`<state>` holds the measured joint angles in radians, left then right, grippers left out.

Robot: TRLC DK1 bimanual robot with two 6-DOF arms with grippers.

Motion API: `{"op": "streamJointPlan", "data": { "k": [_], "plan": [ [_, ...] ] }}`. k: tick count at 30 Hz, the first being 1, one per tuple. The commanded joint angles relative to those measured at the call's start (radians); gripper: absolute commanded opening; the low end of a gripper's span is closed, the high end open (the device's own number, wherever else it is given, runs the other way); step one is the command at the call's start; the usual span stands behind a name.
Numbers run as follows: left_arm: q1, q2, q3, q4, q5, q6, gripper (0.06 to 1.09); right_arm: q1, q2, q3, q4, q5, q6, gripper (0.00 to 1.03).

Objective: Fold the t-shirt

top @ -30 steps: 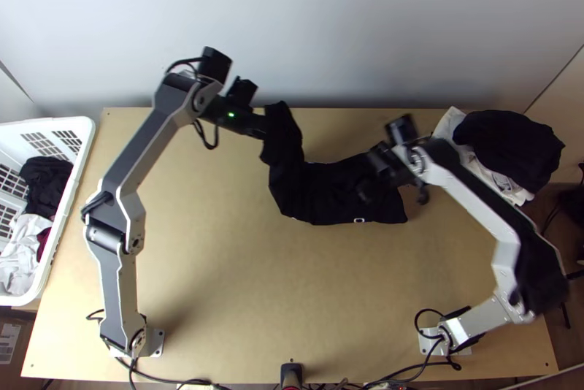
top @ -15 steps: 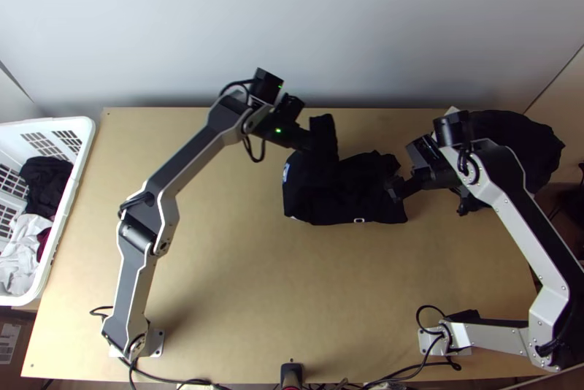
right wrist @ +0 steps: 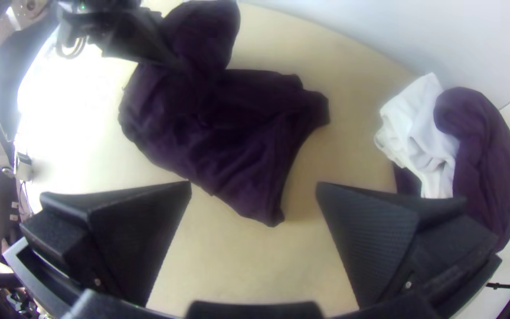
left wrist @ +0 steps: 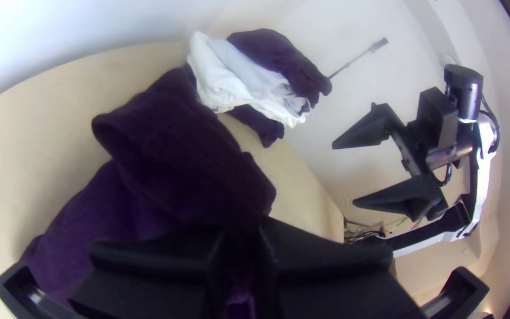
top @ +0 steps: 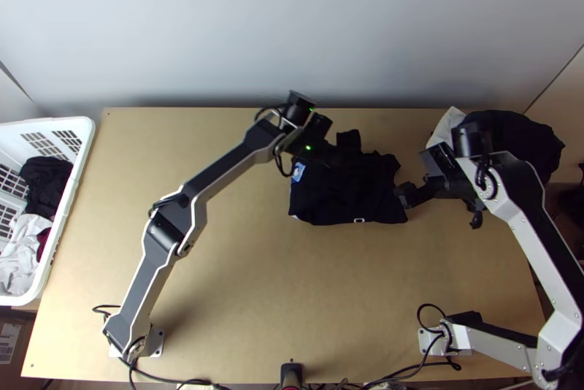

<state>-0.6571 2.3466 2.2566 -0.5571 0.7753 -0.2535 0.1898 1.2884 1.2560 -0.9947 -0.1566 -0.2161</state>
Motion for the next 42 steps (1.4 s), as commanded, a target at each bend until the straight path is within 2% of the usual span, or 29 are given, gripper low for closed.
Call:
{"op": "streamJointPlan", "data": {
  "k": [1,9,10,11,14,15,20,25,28,31,33,37,42],
  "plan": [
    [-0.032,0.082,0.004,0.125,-0.008,-0.056,0.09,-0.023,-0.043,-0.052,0.001,0.002,-0.008,0.98],
    [-0.044,0.146,0.023,0.226,-0.014,-0.104,0.09,-0.023,-0.049,-0.089,0.001,0.002,-0.008,0.98],
    [-0.047,0.152,0.024,0.229,-0.013,-0.107,0.15,-0.023,-0.047,-0.092,0.002,0.002,-0.009,0.98],
    [-0.052,0.155,0.023,0.229,-0.008,-0.109,0.33,-0.024,-0.047,-0.098,0.004,0.002,-0.011,0.98],
    [-0.070,0.140,0.024,0.204,0.044,-0.116,0.98,-0.033,-0.029,-0.115,0.031,0.002,-0.032,0.98],
    [-0.073,0.123,0.023,0.184,0.056,-0.118,1.05,-0.038,-0.017,-0.115,0.048,0.002,-0.035,0.98],
    [-0.033,-0.017,0.023,0.054,0.061,-0.121,1.05,-0.026,0.074,-0.061,0.149,0.002,-0.046,0.98],
    [0.080,-0.181,-0.014,-0.081,0.074,-0.105,1.05,0.083,0.216,0.083,0.195,0.002,-0.039,0.98],
    [0.145,-0.247,-0.048,-0.190,0.084,-0.033,1.04,0.155,0.310,0.195,0.195,0.002,-0.039,0.98],
    [0.189,-0.251,-0.063,-0.351,0.082,0.088,1.04,0.214,0.394,0.295,0.195,0.002,-0.035,0.98],
    [0.197,-0.245,-0.098,-0.405,0.081,0.151,1.04,0.238,0.439,0.335,0.195,0.002,-0.035,0.98],
    [0.171,-0.225,-0.184,-0.405,0.070,0.209,1.04,0.247,0.499,0.295,0.195,0.000,-0.028,0.98],
    [0.114,-0.147,-0.178,-0.380,0.042,0.218,1.04,0.157,0.457,0.066,0.257,-0.001,-0.037,0.98]
  ]
}}
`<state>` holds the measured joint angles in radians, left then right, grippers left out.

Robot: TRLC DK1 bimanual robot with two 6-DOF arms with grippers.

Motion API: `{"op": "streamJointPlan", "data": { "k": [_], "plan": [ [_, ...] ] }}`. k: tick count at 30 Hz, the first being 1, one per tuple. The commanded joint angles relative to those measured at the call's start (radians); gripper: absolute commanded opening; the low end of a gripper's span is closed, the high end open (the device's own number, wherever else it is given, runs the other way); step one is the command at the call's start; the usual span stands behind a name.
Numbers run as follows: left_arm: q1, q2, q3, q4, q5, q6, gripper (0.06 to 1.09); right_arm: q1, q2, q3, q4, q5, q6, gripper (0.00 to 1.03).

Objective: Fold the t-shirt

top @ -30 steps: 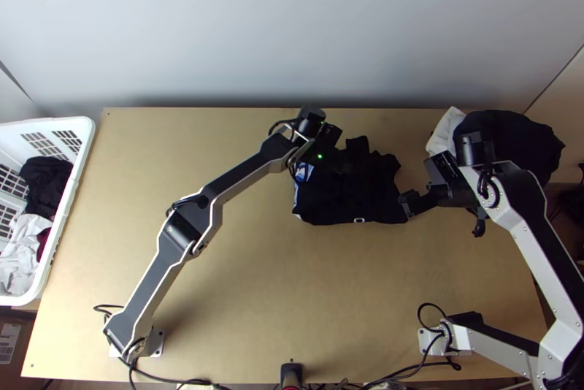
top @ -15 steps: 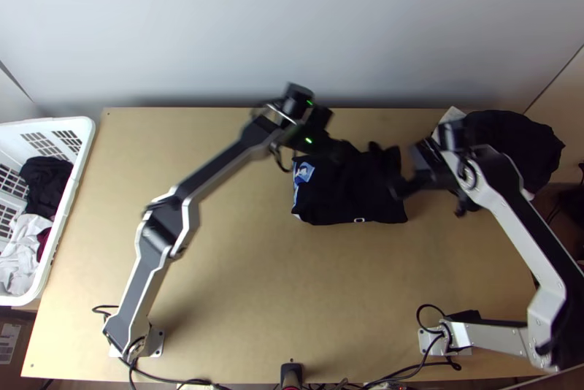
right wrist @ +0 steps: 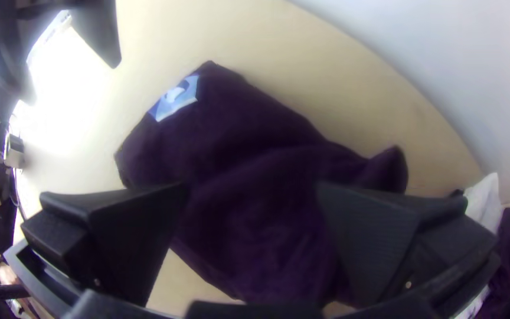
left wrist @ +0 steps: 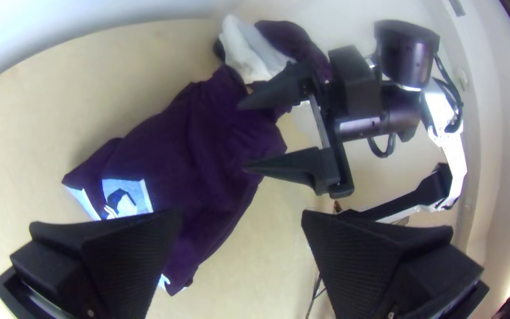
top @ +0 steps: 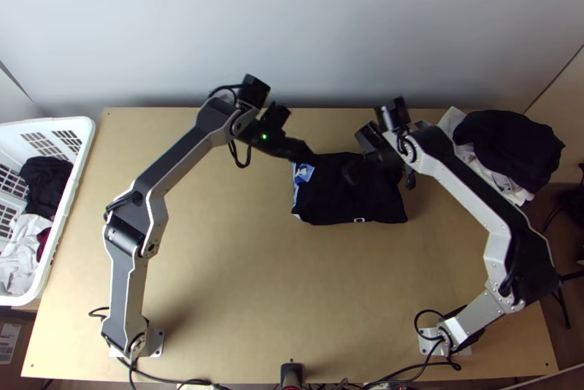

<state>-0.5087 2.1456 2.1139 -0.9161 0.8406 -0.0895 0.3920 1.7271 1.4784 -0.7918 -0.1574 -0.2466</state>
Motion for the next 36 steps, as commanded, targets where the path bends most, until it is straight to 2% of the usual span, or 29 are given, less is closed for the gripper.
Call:
{"op": "streamJointPlan", "data": {
  "k": [1,8,14,22,30,36],
  "plan": [
    [-0.045,0.069,-0.028,-0.018,-0.032,0.054,1.04,-0.070,0.003,-0.207,0.065,-0.001,-0.016,0.98],
    [-0.099,0.152,0.027,-0.018,-0.044,0.056,1.04,-0.228,-0.107,-0.389,0.094,-0.002,-0.072,0.98],
    [-0.109,0.197,0.020,-0.055,-0.048,0.079,1.04,-0.280,-0.143,-0.474,0.124,-0.007,-0.082,0.98],
    [-0.102,0.204,-0.052,-0.076,-0.092,0.142,1.04,-0.231,-0.196,-0.468,0.141,-0.007,-0.059,0.98],
    [-0.068,0.221,-0.080,-0.078,-0.100,0.148,1.04,-0.171,-0.270,-0.437,0.138,-0.007,-0.029,0.98],
    [-0.074,0.140,-0.054,-0.104,-0.098,0.128,1.04,-0.128,-0.366,-0.394,0.097,-0.005,-0.053,0.98]
  ]
}}
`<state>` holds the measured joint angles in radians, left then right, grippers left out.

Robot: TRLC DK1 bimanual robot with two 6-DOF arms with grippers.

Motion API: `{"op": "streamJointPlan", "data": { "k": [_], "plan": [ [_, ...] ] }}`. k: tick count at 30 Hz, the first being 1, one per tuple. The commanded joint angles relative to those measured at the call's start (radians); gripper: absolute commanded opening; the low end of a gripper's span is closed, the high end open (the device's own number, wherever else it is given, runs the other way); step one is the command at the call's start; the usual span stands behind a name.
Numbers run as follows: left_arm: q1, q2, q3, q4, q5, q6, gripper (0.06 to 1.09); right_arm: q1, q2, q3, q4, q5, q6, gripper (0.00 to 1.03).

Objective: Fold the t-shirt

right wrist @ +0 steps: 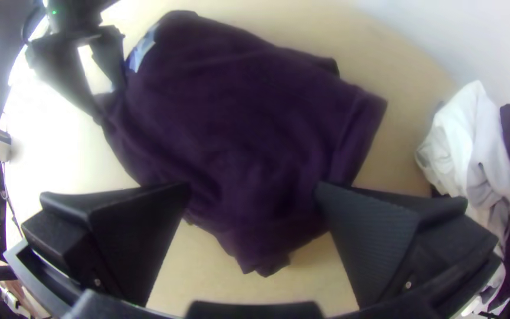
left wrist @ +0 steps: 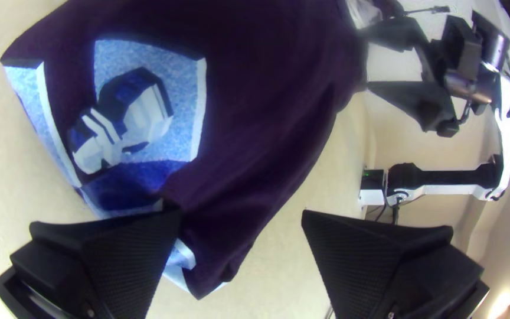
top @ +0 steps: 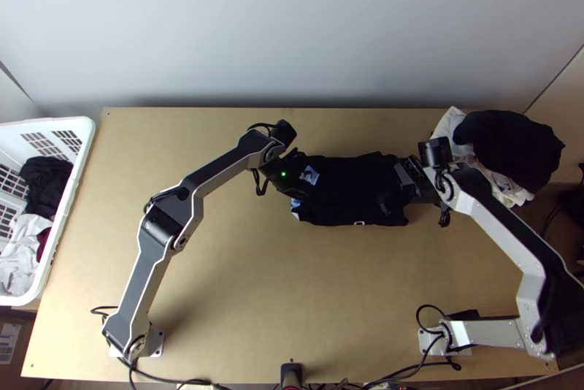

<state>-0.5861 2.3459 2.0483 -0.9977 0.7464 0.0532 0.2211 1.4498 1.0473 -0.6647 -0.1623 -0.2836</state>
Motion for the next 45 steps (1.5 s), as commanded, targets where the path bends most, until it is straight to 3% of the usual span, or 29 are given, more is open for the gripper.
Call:
{"op": "streamJointPlan", "data": {
  "k": [1,5,8,14,19,23,28,33,45],
  "plan": [
    [0.003,-0.080,0.016,-0.032,-0.004,-0.016,1.04,0.054,-0.109,0.045,-0.035,0.001,-0.034,0.98],
    [0.009,-0.151,0.027,-0.067,-0.004,-0.023,1.04,0.123,-0.175,0.046,-0.046,0.012,-0.134,0.98],
    [0.022,-0.181,0.027,-0.073,-0.004,-0.029,1.04,0.176,-0.207,-0.018,-0.033,0.030,-0.267,0.98],
    [0.045,-0.208,0.026,-0.090,-0.005,-0.046,1.04,0.259,-0.269,-0.245,0.221,0.073,-0.451,0.98],
    [0.063,-0.241,0.019,-0.108,-0.018,-0.047,1.04,0.353,-0.284,-0.403,0.447,0.133,-0.500,0.98],
    [0.068,-0.280,0.015,-0.108,-0.030,-0.047,1.04,0.391,-0.272,-0.452,0.525,0.152,-0.500,0.98],
    [0.066,-0.323,0.001,-0.116,-0.036,-0.047,1.04,0.400,-0.239,-0.497,0.600,0.176,-0.516,0.98],
    [0.065,-0.361,-0.036,-0.116,-0.050,-0.047,1.04,0.409,-0.187,-0.560,0.769,0.234,-0.557,0.98],
    [0.100,-0.399,-0.094,-0.117,-0.051,-0.030,1.04,0.409,0.050,-0.530,1.018,0.357,-0.565,0.98]
  ]
}}
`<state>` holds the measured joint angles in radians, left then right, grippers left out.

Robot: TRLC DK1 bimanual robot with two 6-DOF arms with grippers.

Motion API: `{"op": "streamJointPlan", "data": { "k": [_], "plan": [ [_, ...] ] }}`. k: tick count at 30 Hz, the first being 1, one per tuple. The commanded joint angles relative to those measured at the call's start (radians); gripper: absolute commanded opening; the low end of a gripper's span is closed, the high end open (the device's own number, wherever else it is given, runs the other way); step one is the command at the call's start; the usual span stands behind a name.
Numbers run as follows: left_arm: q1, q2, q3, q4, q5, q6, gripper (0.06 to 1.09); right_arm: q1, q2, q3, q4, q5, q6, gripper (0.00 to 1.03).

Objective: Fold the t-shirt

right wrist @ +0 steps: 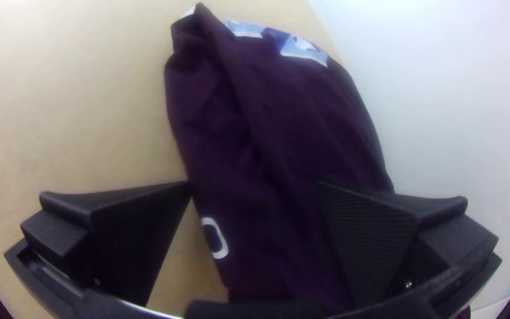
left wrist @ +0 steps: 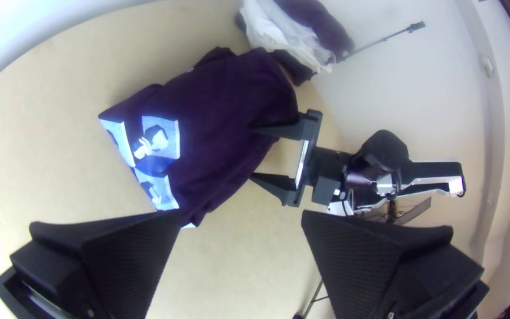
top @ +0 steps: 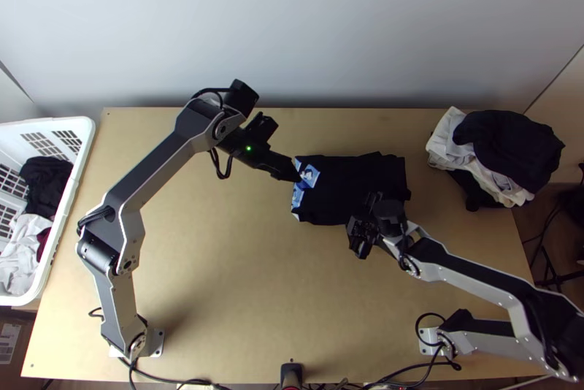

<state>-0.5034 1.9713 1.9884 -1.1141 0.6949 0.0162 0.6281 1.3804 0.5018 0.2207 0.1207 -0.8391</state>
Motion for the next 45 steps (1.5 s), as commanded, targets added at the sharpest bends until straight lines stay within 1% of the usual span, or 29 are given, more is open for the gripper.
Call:
{"op": "streamJointPlan", "data": {
  "k": [1,5,10,11,12,13,14,15,16,18,19,23,25,30,33,39,43,45],
  "plan": [
    [0.020,-0.031,-0.040,-0.001,-0.001,0.008,1.04,0.002,0.137,0.026,0.132,0.083,-0.008,0.98],
    [0.028,-0.040,-0.057,-0.001,0.000,0.013,1.04,0.002,0.204,0.057,0.140,0.099,-0.005,0.98],
    [0.037,-0.046,-0.059,-0.001,0.000,0.018,1.04,0.009,0.310,0.116,0.181,0.151,0.008,0.98],
    [0.039,-0.048,-0.060,-0.001,0.000,0.018,1.04,0.012,0.327,0.127,0.181,0.152,0.011,0.98],
    [0.039,-0.051,-0.065,-0.001,0.000,0.018,1.04,0.015,0.344,0.135,0.181,0.155,0.012,0.93],
    [0.039,-0.054,-0.068,-0.001,0.000,0.019,1.04,0.018,0.356,0.141,0.181,0.157,0.012,0.85],
    [0.039,-0.057,-0.071,-0.001,0.000,0.019,1.04,0.018,0.365,0.146,0.180,0.157,0.014,0.73],
    [0.040,-0.060,-0.074,-0.001,0.000,0.021,1.04,0.019,0.370,0.150,0.178,0.157,0.018,0.54],
    [0.042,-0.063,-0.079,-0.001,0.000,0.022,1.04,0.021,0.370,0.153,0.178,0.157,0.026,0.37],
    [0.046,-0.072,-0.086,-0.001,0.000,0.027,1.04,0.022,0.364,0.156,0.178,0.158,0.043,0.07],
    [0.049,-0.075,-0.089,-0.001,0.000,0.027,1.04,0.022,0.356,0.155,0.178,0.160,0.046,0.03],
    [0.060,-0.092,-0.105,-0.003,0.000,0.030,1.04,0.022,0.293,0.144,0.177,0.162,0.048,0.03],
    [0.062,-0.103,-0.112,-0.003,0.000,0.030,1.04,0.028,0.240,0.142,0.166,0.168,0.071,0.03],
    [0.065,-0.127,-0.123,-0.003,0.000,0.030,1.04,0.044,0.072,0.139,0.115,0.209,0.081,0.03],
    [0.071,-0.140,-0.123,-0.006,0.000,0.028,1.04,0.038,0.008,0.153,0.089,0.249,0.084,0.03],
    [0.085,-0.173,-0.135,-0.010,-0.005,0.016,1.04,-0.030,-0.089,0.178,0.032,0.266,0.069,0.03],
    [0.108,-0.213,-0.163,-0.010,-0.017,0.013,1.04,-0.085,-0.158,0.236,-0.034,0.264,0.067,0.03],
    [0.120,-0.239,-0.175,-0.010,-0.037,0.011,1.04,-0.110,-0.188,0.268,-0.061,0.263,0.063,0.03]
  ]
}}
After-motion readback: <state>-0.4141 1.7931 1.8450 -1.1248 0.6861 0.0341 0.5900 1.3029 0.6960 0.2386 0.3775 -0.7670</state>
